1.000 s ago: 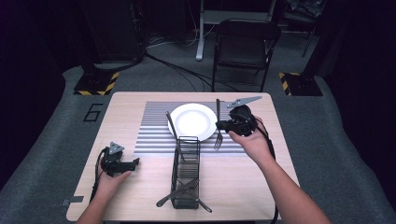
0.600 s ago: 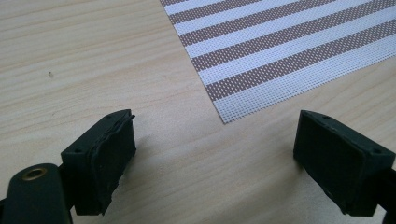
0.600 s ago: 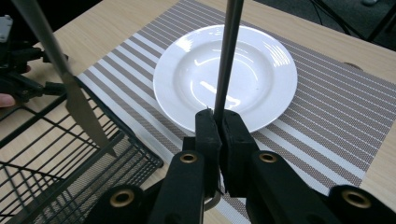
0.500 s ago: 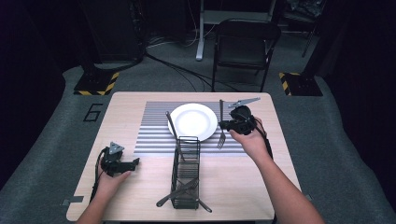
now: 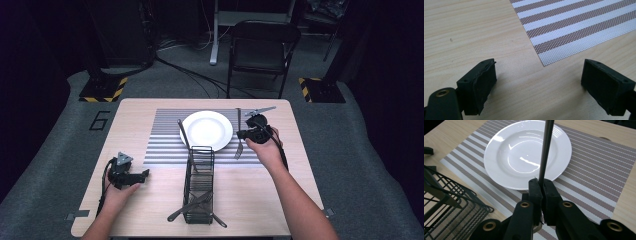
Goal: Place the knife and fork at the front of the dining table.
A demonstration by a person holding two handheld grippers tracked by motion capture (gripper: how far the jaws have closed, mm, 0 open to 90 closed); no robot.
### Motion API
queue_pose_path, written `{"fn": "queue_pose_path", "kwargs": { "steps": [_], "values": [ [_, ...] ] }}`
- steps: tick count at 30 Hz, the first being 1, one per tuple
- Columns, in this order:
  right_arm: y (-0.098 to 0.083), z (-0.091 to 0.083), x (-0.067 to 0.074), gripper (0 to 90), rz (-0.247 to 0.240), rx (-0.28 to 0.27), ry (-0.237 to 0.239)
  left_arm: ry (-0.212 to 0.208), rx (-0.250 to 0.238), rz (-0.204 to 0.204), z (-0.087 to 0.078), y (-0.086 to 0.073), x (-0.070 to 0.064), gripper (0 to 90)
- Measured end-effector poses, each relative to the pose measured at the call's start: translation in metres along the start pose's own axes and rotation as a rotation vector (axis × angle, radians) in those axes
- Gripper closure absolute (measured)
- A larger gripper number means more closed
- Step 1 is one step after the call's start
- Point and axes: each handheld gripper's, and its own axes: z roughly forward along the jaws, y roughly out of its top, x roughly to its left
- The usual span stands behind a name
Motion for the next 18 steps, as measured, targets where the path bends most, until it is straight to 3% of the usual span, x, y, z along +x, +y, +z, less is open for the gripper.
{"fn": "queue_pose_path", "kwargs": {
  "steps": [18],
  "values": [
    [-0.008,0.024,-0.01,87.0,0.051,0.034,-0.027,0.0,0.0,0.0,0.0,0.0,0.0,12.5]
  ]
}}
